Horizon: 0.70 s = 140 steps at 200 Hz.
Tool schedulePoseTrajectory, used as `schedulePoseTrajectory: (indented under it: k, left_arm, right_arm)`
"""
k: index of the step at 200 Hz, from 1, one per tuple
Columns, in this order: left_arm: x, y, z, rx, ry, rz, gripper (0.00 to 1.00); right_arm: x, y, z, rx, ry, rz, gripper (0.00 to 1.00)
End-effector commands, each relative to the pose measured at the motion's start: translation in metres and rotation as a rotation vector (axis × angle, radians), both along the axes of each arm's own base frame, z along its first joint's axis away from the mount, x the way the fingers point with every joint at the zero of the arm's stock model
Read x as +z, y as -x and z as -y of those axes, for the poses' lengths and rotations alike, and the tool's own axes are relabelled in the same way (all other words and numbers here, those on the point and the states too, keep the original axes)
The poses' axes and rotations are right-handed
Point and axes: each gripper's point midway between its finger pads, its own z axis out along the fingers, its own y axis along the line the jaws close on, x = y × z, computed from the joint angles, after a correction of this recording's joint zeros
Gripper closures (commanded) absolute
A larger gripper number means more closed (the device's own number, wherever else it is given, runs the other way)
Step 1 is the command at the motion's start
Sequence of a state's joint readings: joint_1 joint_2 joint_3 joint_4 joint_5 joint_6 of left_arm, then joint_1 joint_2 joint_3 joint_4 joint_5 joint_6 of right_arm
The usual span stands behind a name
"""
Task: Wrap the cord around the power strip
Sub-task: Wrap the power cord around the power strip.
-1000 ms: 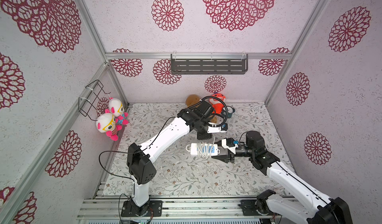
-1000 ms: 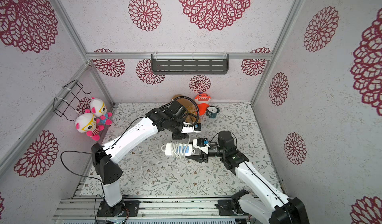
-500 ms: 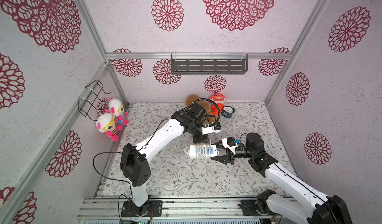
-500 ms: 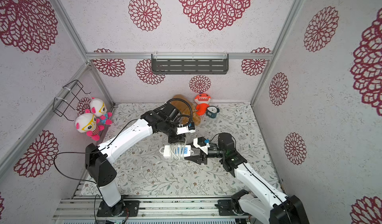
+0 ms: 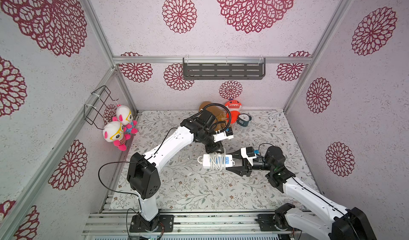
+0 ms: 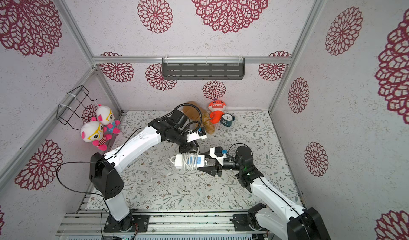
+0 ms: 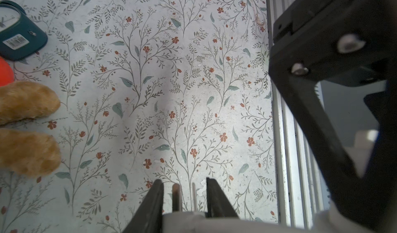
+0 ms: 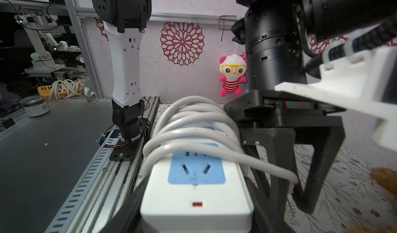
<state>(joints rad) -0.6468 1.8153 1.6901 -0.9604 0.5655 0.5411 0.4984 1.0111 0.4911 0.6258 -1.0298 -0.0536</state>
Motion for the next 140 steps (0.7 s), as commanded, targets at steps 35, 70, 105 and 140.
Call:
schedulePoseTrajectory:
  k: [35,70,105,140]
  left_arm:
    - [0.010,0.000,-0.007,0.051,0.075,-0.063,0.62]
    - [0.018,0.003,-0.010,0.064,0.125,-0.121,0.61]
    - [0.030,0.000,-0.014,0.082,0.168,-0.139,0.57]
    - [0.036,-0.004,-0.018,0.101,0.173,-0.110,0.55]
  right_arm:
    - [0.068,0.016,0.002,0.065,-0.170,0.240,0.86]
    - [0.073,0.015,0.003,0.050,-0.187,0.259,0.86]
    - [0.075,0.013,0.001,0.057,-0.190,0.258,0.86]
    - [0.078,0.012,0.000,0.064,-0.187,0.261,0.86]
